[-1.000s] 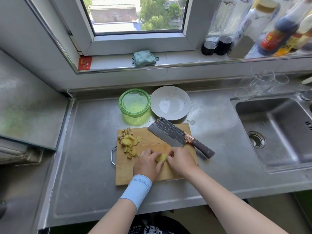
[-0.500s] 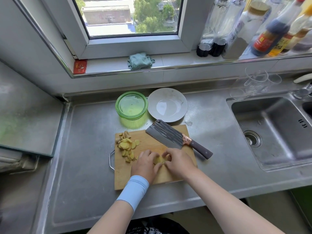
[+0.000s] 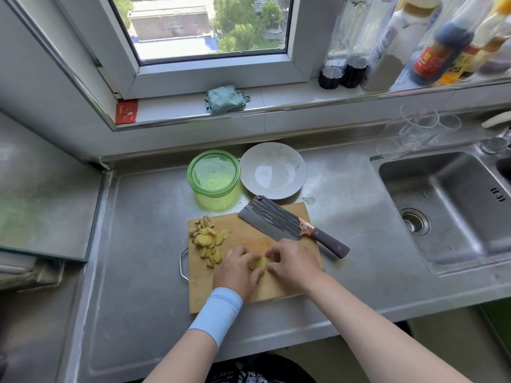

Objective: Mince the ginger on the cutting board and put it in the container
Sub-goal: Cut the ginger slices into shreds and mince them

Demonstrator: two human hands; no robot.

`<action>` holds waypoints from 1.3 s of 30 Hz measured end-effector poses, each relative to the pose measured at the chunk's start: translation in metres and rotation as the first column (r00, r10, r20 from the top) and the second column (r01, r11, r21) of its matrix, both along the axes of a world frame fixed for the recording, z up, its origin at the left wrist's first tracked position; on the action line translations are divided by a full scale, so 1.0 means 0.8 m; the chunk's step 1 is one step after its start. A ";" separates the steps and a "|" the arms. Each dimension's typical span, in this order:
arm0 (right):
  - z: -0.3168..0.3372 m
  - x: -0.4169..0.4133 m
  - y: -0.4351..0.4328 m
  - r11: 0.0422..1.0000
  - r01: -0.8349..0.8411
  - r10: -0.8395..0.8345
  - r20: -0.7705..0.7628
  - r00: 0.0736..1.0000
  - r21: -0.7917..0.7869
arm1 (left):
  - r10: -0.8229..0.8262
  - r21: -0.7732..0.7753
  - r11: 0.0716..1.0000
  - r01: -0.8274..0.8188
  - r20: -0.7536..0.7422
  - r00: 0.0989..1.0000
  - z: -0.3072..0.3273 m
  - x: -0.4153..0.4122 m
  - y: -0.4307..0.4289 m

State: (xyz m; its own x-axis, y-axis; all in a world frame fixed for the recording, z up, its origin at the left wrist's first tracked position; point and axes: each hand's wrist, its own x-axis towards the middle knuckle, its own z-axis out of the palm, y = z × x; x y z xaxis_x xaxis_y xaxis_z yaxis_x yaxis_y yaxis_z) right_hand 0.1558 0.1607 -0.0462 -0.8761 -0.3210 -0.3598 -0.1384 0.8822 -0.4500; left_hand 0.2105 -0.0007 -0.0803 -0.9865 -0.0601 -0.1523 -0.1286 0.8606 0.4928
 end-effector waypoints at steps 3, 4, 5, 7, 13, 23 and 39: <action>-0.003 0.001 -0.001 0.996 0.069 -0.068 -0.019 0.997 0.054 | -0.028 -0.008 1.000 0.029 0.017 0.999 0.001 -0.004 0.000; -0.004 0.003 -0.003 0.994 0.091 -0.090 -0.014 0.996 0.054 | -0.031 -0.007 0.999 0.031 0.007 0.999 0.001 -0.005 0.000; -0.005 0.004 -0.004 0.993 0.109 -0.109 -0.003 0.994 0.045 | -0.032 -0.006 0.999 0.032 -0.010 0.999 -0.001 -0.005 -0.001; -0.006 0.007 -0.008 0.992 0.122 -0.123 0.025 0.992 0.028 | -0.041 -0.008 0.999 0.041 -0.052 0.998 -0.005 -0.001 -0.002; -0.008 0.013 -0.007 0.994 0.107 -0.109 0.062 0.992 0.030 | -0.099 -0.043 0.995 0.094 -0.149 0.984 -0.013 0.007 -0.004; 0.012 -0.008 -0.074 0.997 -0.065 0.064 -0.009 0.998 -0.052 | 0.264 0.006 0.962 -0.272 -0.264 0.928 0.018 0.019 -0.093; -0.009 -0.050 -0.151 0.993 -0.115 0.115 -0.068 0.991 -0.002 | 0.046 -0.076 0.995 -0.071 -0.288 0.956 0.006 -0.033 -0.169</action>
State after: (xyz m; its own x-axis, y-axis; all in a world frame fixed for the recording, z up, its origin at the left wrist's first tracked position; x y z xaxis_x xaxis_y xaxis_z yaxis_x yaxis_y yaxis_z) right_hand 0.1162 0.0400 -0.0536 -0.8556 -0.4227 -0.2987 -0.2690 0.8562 -0.4411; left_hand 0.1842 -0.1355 -0.0752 -0.9823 -0.1200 0.1436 -0.0449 0.8961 0.4416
